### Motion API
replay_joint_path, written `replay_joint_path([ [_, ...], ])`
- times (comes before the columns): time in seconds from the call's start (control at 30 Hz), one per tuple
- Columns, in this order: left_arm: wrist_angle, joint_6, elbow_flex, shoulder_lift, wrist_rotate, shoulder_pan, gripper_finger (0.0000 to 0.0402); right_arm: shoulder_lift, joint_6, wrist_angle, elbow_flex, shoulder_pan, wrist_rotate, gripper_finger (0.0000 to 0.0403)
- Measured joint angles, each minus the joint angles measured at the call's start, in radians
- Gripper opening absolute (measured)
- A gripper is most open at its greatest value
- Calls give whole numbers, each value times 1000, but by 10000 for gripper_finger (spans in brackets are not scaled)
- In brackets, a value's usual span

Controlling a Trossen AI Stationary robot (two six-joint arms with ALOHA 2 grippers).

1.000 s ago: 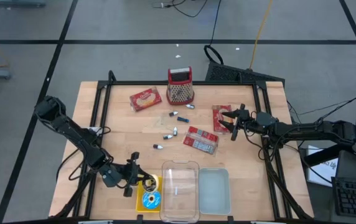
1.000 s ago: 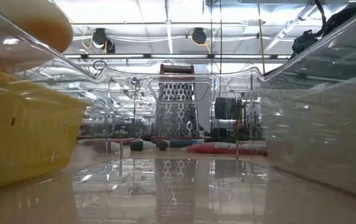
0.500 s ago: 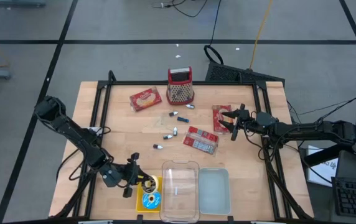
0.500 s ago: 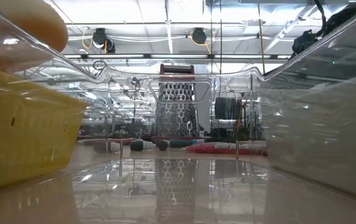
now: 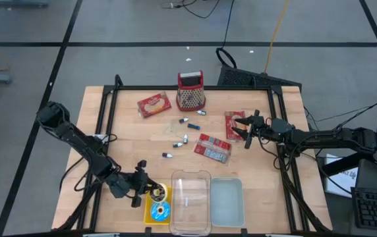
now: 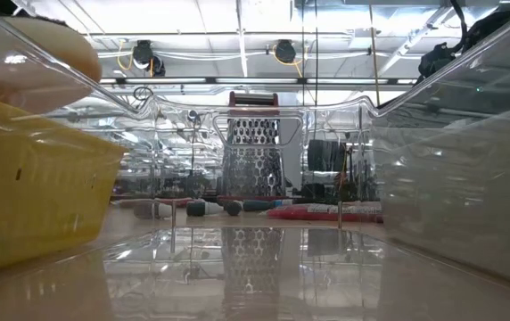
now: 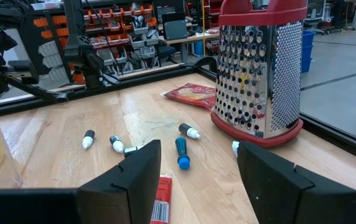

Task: Pick & Place Food Item
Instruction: Put the black donut into the yellow bin, then put the middle popcorn bag into the transparent bin

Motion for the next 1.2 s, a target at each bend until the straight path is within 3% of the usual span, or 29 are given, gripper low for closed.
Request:
replay_joint_path([
  [0.23,-46,-73,0,0,-57,0,99,0,-1,0,0,0,0,201],
  [0.6,-46,-9,0,0,-51,0,181,0,-2,0,0,0,0,201],
  [0.83,-22,48,0,-3,-45,0,193,0,-5,0,0,0,0,201],
  [1.2,48,77,0,-16,1,0,176,0,-5,0,0,0,0,201],
])
